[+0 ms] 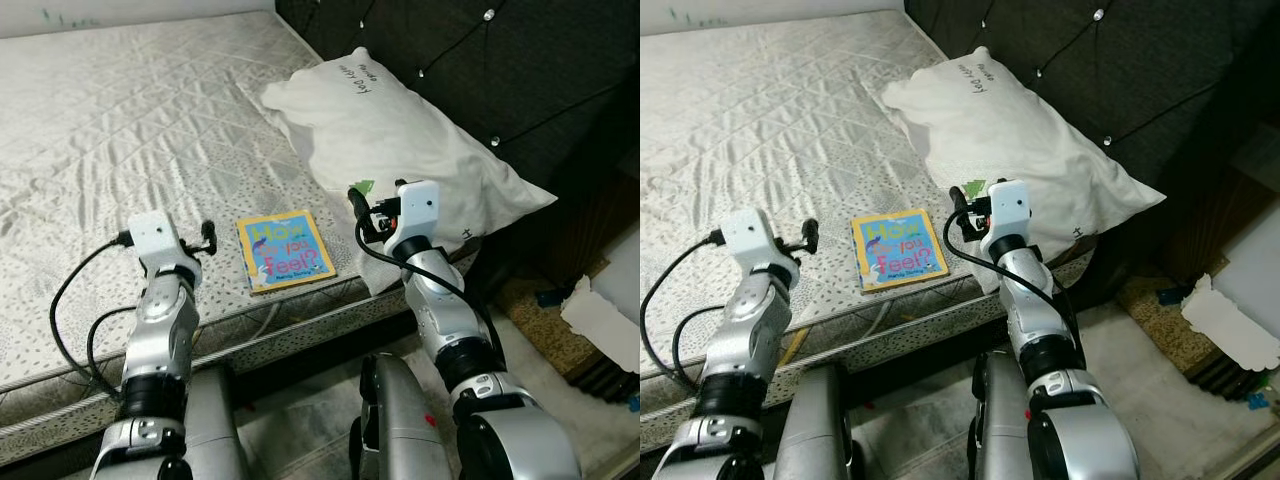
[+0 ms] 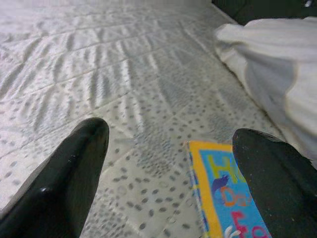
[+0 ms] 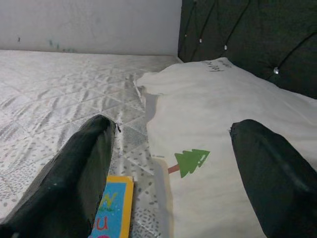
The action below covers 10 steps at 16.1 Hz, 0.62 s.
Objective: Clean up the room
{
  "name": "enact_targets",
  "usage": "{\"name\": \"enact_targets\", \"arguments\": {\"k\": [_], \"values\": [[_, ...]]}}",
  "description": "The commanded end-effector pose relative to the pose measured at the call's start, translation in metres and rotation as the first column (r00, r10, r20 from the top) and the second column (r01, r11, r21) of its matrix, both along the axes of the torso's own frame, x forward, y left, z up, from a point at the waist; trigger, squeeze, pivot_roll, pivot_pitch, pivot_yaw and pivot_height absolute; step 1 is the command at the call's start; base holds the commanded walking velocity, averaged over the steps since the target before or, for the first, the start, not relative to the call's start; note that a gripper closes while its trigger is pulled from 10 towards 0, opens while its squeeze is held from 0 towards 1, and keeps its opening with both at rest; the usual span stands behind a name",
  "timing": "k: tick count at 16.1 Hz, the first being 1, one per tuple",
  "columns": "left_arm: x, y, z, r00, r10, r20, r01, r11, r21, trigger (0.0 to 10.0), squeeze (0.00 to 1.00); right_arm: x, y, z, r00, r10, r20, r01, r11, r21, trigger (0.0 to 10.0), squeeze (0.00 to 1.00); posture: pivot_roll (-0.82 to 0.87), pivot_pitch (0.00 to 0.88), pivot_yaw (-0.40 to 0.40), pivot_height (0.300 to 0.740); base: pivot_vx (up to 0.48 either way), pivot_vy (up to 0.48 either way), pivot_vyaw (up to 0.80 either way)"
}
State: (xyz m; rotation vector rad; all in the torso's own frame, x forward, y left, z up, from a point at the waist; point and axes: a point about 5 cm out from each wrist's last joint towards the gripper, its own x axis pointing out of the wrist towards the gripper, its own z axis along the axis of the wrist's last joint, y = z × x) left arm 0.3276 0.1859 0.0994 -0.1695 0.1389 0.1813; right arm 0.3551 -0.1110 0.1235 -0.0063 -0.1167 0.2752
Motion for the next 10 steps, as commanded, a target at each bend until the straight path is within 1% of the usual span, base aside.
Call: {"name": "enact_targets", "arguments": {"k": [1, 3, 5, 7, 10], "values": [[0.0037, -0.0008, 0.0036, 1.0, 0.001, 0.003, -0.001, 1.0, 0.011, 10.0, 0.0, 0.0039, -0.0052, 0.0059, 1.0, -0.021, 0.019, 0.021, 1.0, 0.014, 10.0, 0.0, 0.07, 0.0, -0.009, 0.61, 0.0, 0.0, 0.0], [0.0049, -0.0025, 0.0069, 1.0, 0.0, 0.014, -0.001, 0.998, 0.067, 10.0, 0.0, 0.0054, -0.0075, 0.0072, 0.999, -0.032, 0.026, 0.032, 0.999, 0.02, 10.0, 0.0, 0.07, 0.0, -0.007, 0.635, 0.0, 0.0, 0.0], [0.0058, -0.0035, 0.0072, 1.0, 0.002, 0.018, -0.003, 0.997, 0.078, 10.0, 0.0, 0.0055, -0.0064, 0.0078, 0.999, -0.037, 0.031, 0.036, 0.999, 0.031, 10.0, 0.0, 0.07, 0.0, -0.009, 0.655, 0.0, 0.0, 0.0], [0.0073, -0.0048, 0.0079, 1.0, 0.007, 0.021, -0.009, 0.997, 0.081, 10.0, 0.0, 0.0063, -0.0057, 0.0089, 0.999, -0.034, 0.035, 0.033, 0.999, 0.033, 10.0, 0.0, 0.08, 0.0, -0.021, 0.665, 0.0, 0.0, 0.0], [0.0097, -0.0106, 0.0109, 0.999, 0.016, 0.039, -0.019, 0.998, 0.064, 10.0, 0.0, 0.0078, -0.0024, 0.0098, 0.999, -0.013, 0.034, 0.012, 0.999, 0.031, 10.0, 0.0, 0.09, 0.0, -0.037, 0.69, 0.0, 0.0, 0.0]]}}
